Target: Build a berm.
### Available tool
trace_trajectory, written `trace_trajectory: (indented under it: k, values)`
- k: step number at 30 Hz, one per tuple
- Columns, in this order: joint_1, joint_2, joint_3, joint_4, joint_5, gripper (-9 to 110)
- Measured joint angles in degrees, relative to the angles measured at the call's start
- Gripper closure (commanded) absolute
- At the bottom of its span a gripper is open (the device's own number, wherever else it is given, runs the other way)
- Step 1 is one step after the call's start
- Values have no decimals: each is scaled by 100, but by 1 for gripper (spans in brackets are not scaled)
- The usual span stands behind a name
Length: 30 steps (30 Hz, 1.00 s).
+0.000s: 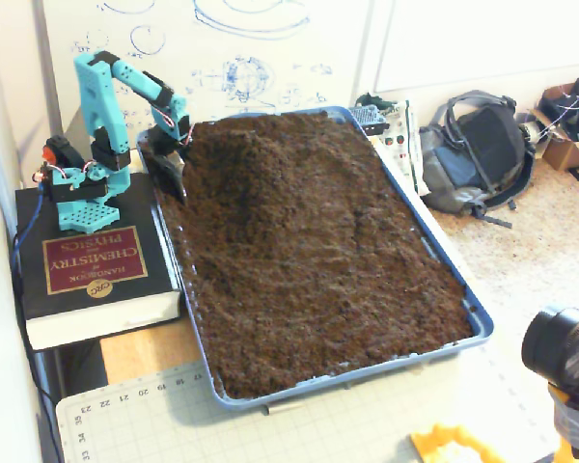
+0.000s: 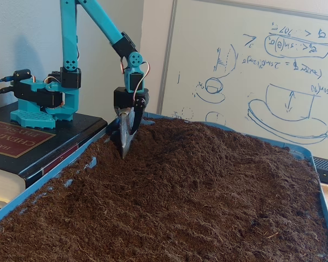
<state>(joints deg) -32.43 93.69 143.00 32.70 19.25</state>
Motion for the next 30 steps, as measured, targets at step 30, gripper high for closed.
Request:
trace_trajectory:
  k: [30]
  values:
    - [1477,861,-1494,-185,0,101]
